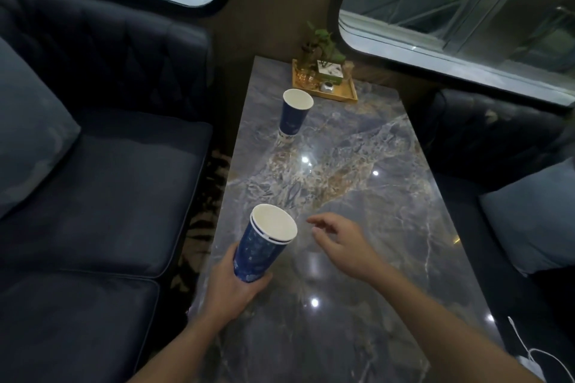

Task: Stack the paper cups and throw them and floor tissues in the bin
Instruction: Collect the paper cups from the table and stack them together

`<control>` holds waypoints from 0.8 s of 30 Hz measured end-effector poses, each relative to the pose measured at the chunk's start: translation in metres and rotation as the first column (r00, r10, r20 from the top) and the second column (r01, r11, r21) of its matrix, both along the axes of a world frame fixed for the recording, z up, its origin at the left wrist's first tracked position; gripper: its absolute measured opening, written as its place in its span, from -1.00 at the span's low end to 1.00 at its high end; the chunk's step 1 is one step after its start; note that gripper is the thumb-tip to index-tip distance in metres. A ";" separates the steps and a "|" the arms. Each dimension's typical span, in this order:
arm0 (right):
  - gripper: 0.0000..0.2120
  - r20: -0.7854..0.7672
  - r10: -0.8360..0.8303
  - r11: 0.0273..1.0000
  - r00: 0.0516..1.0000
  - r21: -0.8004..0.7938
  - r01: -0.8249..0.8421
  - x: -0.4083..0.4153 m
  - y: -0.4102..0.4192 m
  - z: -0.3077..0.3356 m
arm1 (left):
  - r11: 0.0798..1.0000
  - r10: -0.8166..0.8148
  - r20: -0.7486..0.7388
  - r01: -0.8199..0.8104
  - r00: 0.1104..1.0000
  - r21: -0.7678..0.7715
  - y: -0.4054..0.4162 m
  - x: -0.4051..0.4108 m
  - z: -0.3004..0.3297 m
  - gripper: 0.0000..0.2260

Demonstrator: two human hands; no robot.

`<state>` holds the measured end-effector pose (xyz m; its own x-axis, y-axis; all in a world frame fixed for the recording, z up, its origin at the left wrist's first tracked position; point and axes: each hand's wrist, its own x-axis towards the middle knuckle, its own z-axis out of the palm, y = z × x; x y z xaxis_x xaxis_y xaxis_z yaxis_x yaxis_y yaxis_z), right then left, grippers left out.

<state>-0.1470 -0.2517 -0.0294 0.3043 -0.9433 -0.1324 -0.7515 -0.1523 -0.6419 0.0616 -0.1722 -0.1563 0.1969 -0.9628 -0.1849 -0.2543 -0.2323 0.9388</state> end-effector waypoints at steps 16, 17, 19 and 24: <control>-0.60 -0.228 -0.047 0.992 0.973 -0.126 0.018 0.041 -0.173 0.003 | 0.995 0.074 -0.047 -0.070 0.996 0.068 -0.067 0.010 -0.032 -0.48; -0.58 -0.254 -0.047 0.990 0.966 -0.141 0.011 0.044 -0.186 0.002 | 0.995 0.074 -0.062 -0.070 0.995 0.064 -0.068 0.011 -0.036 -0.51; -0.54 -0.312 -0.037 0.988 0.949 -0.152 -0.012 0.051 -0.212 -0.003 | 0.996 0.072 -0.085 -0.066 0.994 0.066 -0.069 0.013 -0.041 -0.54; -0.33 -0.539 0.009 0.977 0.842 -0.176 -0.123 0.068 -0.270 -0.012 | 0.997 0.053 -0.115 -0.045 0.992 0.067 -0.074 0.014 -0.046 -0.47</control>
